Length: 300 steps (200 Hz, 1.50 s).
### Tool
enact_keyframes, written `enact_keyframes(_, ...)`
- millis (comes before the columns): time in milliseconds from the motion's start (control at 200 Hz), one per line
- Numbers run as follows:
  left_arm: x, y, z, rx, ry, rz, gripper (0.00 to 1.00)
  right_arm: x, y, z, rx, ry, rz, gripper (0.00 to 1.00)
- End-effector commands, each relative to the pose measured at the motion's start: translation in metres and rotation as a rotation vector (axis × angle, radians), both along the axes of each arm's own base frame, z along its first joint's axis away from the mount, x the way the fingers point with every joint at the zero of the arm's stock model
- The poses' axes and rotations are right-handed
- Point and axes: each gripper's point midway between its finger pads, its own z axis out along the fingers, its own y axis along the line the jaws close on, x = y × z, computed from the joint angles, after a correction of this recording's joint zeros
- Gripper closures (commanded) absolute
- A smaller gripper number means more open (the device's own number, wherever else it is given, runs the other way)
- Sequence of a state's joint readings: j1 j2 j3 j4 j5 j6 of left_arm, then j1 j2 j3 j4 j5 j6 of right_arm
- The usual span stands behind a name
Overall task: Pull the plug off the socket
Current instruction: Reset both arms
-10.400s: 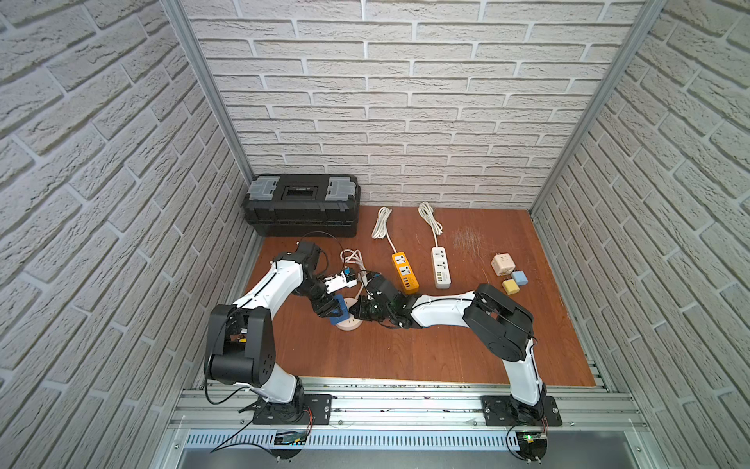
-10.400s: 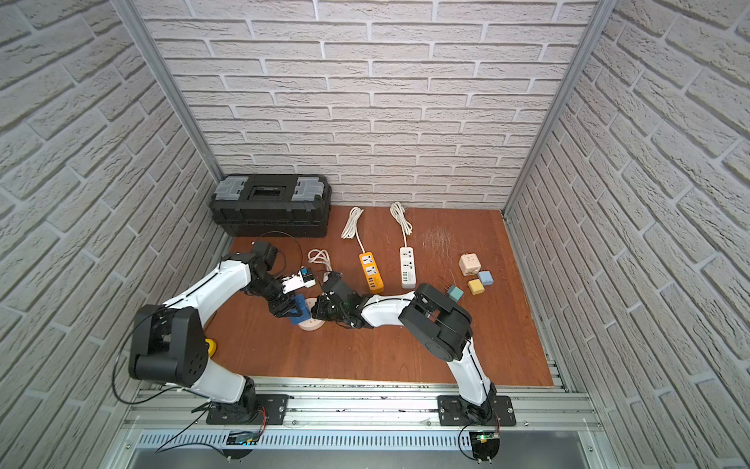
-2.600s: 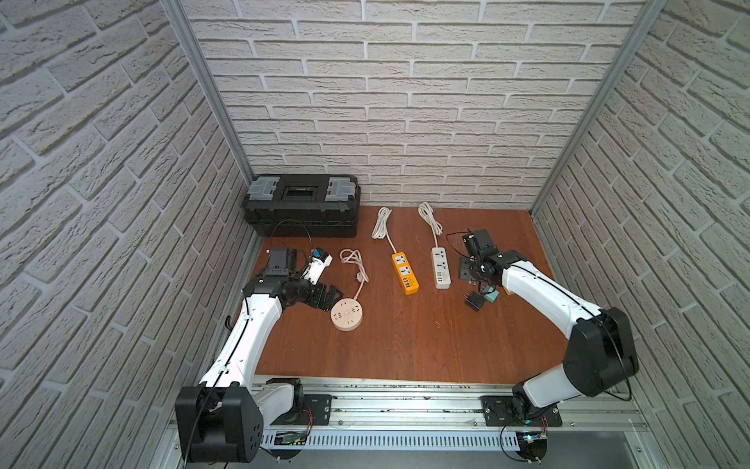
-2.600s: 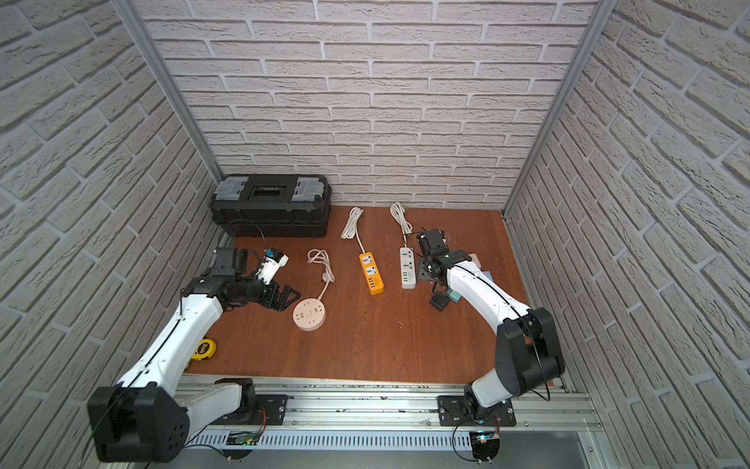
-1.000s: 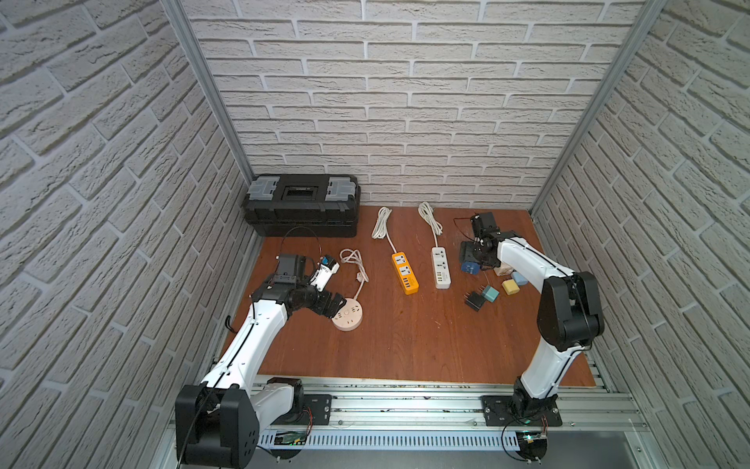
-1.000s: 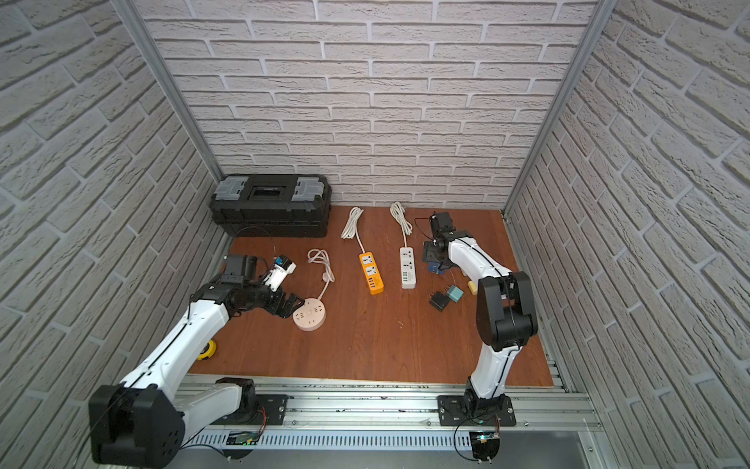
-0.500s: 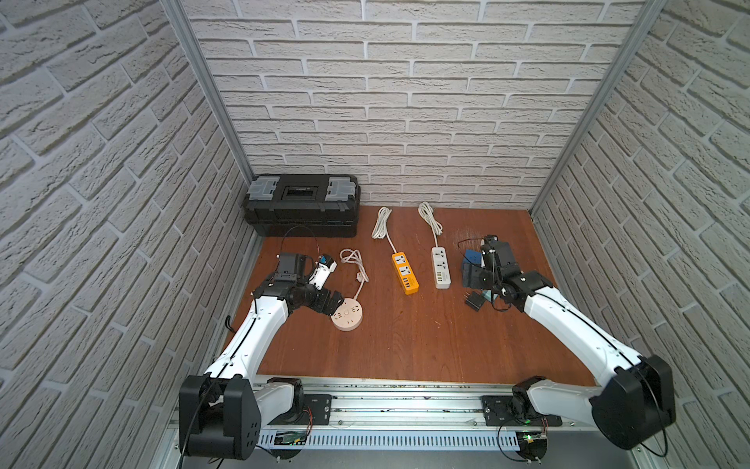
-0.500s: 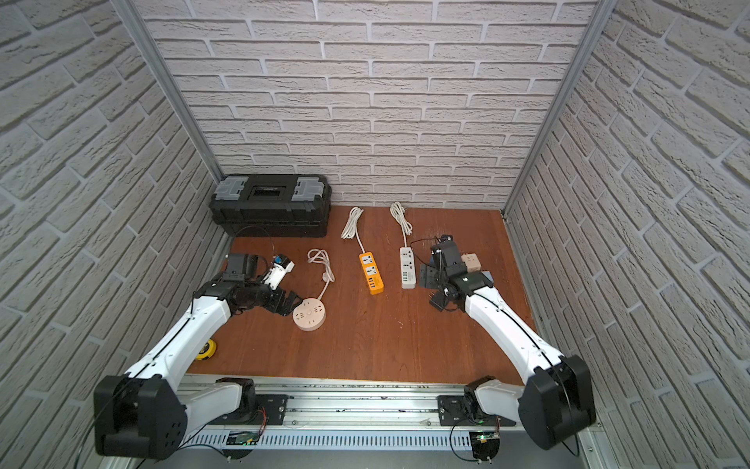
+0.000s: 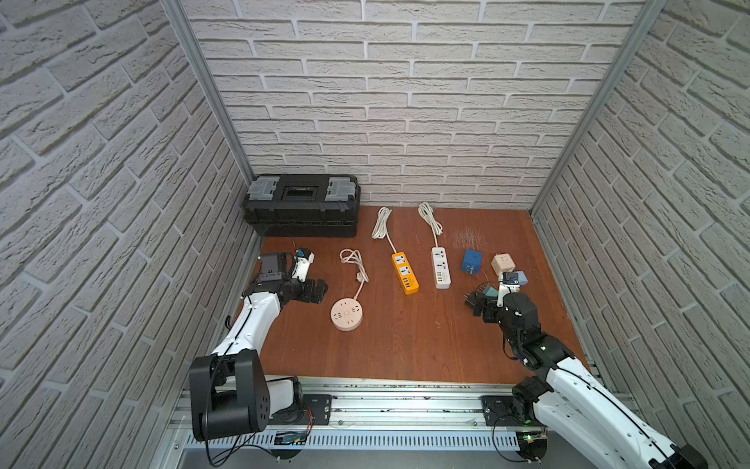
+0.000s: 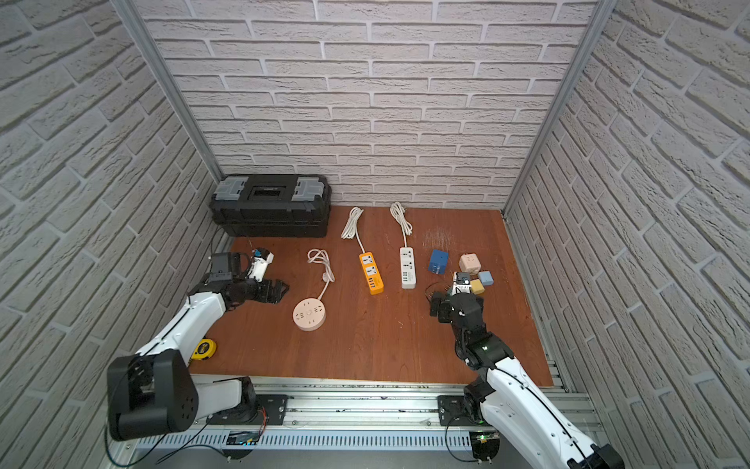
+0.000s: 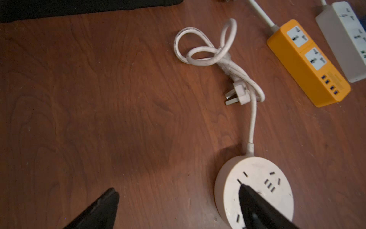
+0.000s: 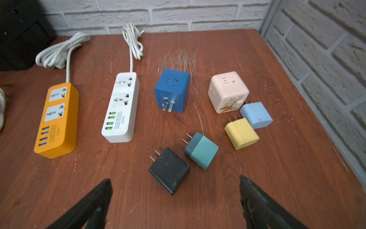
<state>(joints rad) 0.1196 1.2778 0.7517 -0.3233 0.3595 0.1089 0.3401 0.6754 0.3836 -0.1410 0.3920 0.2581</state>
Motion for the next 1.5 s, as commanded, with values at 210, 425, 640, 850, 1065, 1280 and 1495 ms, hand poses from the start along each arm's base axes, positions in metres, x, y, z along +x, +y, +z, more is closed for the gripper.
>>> enact_keyframes(210,0.049,0.021,0.020,0.018,-0.378,0.142,0.02,0.004,0.001,0.038,-0.035,-0.076,0.027,0.00)
enact_keyframes(425,0.057,0.033,0.001,0.052,-0.457,0.205,0.02,0.003,-0.002,0.033,-0.046,-0.046,0.007,0.00)
enact_keyframes(640,0.054,0.031,-0.003,0.046,-0.590,0.224,0.02,0.004,-0.002,0.027,-0.047,-0.057,0.010,0.00)
enact_keyframes(850,0.066,0.046,-0.017,0.058,-0.528,0.307,0.02,0.005,-0.008,0.022,-0.085,-0.069,-0.018,0.00)
enact_keyframes(1065,0.066,0.045,-0.018,0.063,-0.526,0.307,0.02,0.021,0.000,0.015,-0.182,-0.108,0.064,0.01)
enact_keyframes(1280,0.066,0.046,-0.017,0.062,-0.527,0.308,0.02,0.051,-0.013,-0.004,-0.171,-0.052,0.086,0.00)
enact_keyframes(1495,0.066,0.046,-0.018,0.062,-0.526,0.308,0.02,0.060,-0.036,-0.029,-0.143,-0.021,0.036,0.00)
